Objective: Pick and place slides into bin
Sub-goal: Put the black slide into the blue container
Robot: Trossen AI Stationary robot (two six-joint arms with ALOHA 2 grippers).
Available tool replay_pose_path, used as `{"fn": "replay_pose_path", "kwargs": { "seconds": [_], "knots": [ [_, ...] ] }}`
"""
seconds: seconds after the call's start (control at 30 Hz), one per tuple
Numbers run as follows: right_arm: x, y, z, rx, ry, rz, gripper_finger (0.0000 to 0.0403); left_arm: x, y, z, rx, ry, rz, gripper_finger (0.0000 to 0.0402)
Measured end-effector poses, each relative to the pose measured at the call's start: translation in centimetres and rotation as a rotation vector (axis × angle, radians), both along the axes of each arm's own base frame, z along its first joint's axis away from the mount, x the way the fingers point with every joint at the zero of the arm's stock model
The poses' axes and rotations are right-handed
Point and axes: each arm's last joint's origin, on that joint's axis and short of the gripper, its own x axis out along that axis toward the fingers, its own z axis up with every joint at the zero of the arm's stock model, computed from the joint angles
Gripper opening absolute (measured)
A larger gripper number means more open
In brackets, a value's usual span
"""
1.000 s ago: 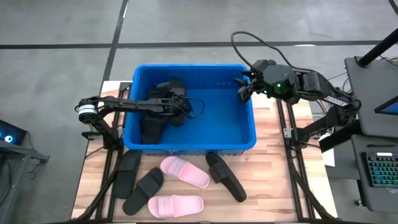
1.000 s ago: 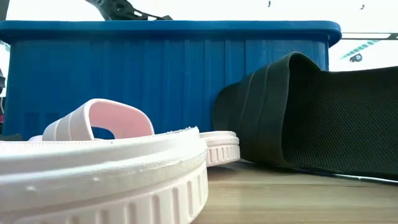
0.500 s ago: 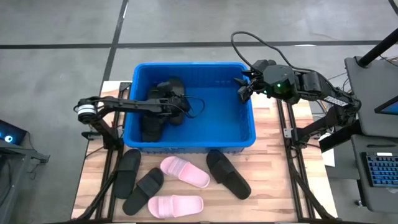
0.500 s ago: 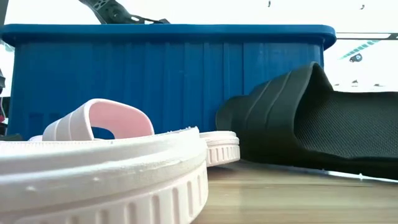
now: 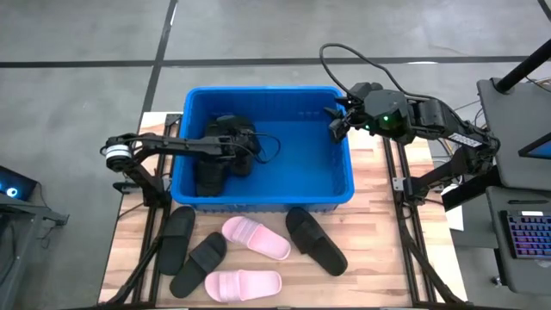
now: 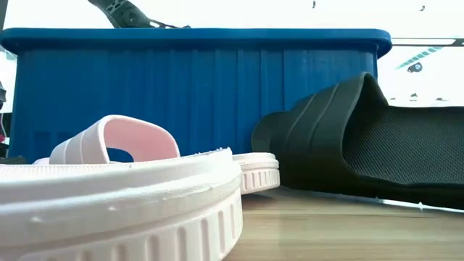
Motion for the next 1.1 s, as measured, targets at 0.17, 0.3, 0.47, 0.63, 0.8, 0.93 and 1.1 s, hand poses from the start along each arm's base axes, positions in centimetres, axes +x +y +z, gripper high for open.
{"fn": "replay_pose_path", "kwargs": {
  "seconds": [0.17,0.3,0.47,0.63,0.8,0.93,1.1],
  "knots": [
    [0.0,0.0,0.0,-0.004,0.001,-0.007,0.0201,-0.5,0.2,-0.9,-0.003,0.013,0.013,0.0],
    [0.0,0.0,0.0,-0.004,0.001,-0.007,0.0201,-0.6,0.2,-1.2,-0.007,0.024,0.014,0.0],
    [0.0,0.0,0.0,-0.004,0.001,-0.008,0.0201,-0.5,0.7,-1.3,0.001,-0.005,0.029,0.0],
    [0.0,0.0,0.0,-0.004,0.001,-0.007,0.0201,-0.5,1.2,-1.1,0.014,-0.028,0.046,0.0],
    [0.0,0.0,0.0,-0.005,0.001,-0.008,0.0201,-0.6,1.7,-1.1,0.005,-0.044,0.057,0.0],
    [0.0,0.0,0.0,-0.004,0.001,-0.007,0.0201,-0.7,2.0,-1.2,-0.021,-0.064,0.051,0.0],
    [0.0,0.0,0.0,-0.004,0.001,-0.007,0.0201,-1.0,2.5,-1.3,-0.039,-0.067,0.059,0.0]
  ]
}}
